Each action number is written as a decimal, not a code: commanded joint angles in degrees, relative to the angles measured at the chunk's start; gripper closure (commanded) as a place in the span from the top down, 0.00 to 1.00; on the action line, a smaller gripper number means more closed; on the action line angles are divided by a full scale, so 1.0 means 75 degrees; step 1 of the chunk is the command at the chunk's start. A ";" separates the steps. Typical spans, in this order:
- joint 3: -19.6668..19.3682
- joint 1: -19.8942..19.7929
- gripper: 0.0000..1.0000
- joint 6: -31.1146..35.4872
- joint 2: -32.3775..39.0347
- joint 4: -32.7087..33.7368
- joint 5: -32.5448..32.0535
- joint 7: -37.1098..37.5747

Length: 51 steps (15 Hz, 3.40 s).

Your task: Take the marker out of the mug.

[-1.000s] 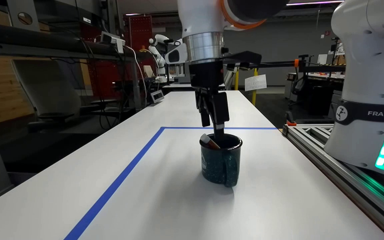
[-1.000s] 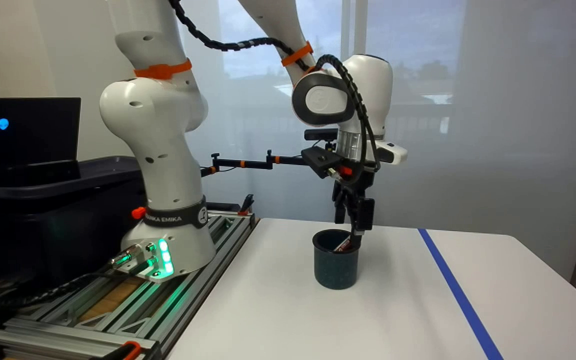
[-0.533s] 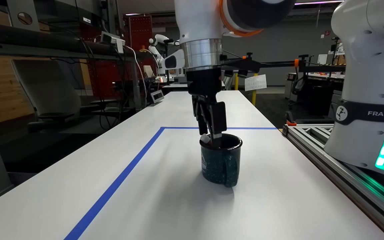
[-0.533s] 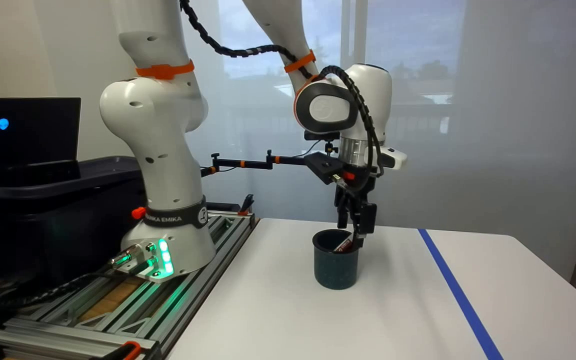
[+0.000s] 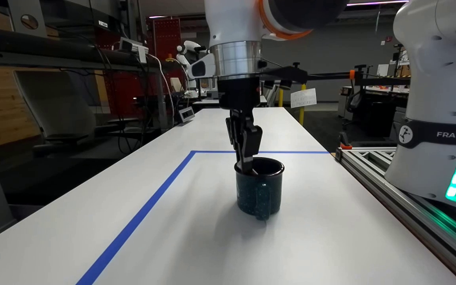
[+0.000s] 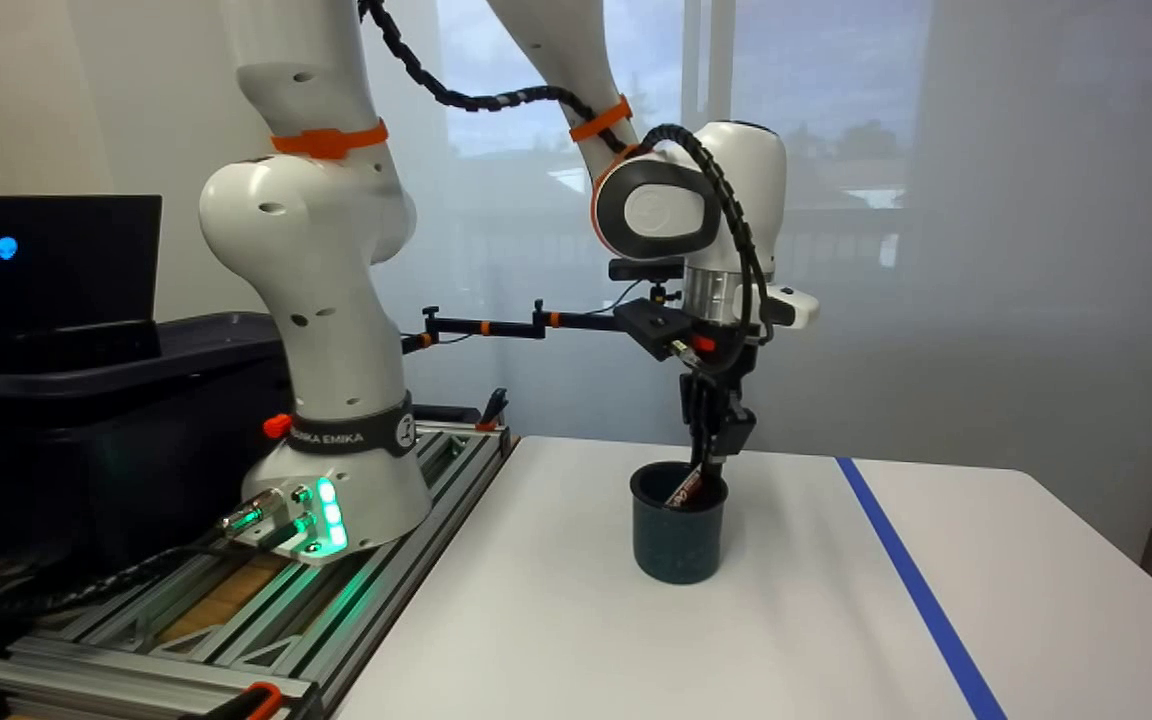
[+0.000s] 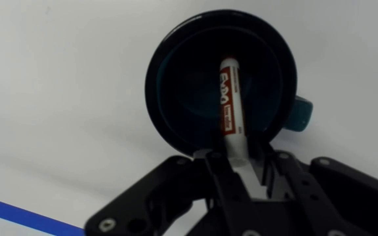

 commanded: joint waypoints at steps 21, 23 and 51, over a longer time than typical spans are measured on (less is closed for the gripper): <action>-0.0577 -0.0634 0.05 -0.2866 -0.2604 0.0508 -0.0099 0.0177; -0.0889 -0.0933 0.05 -0.2932 -0.2604 0.0540 -0.0090 0.0110; 0.0152 -0.2671 0.47 0.1925 0.3101 0.1734 0.2429 -0.1732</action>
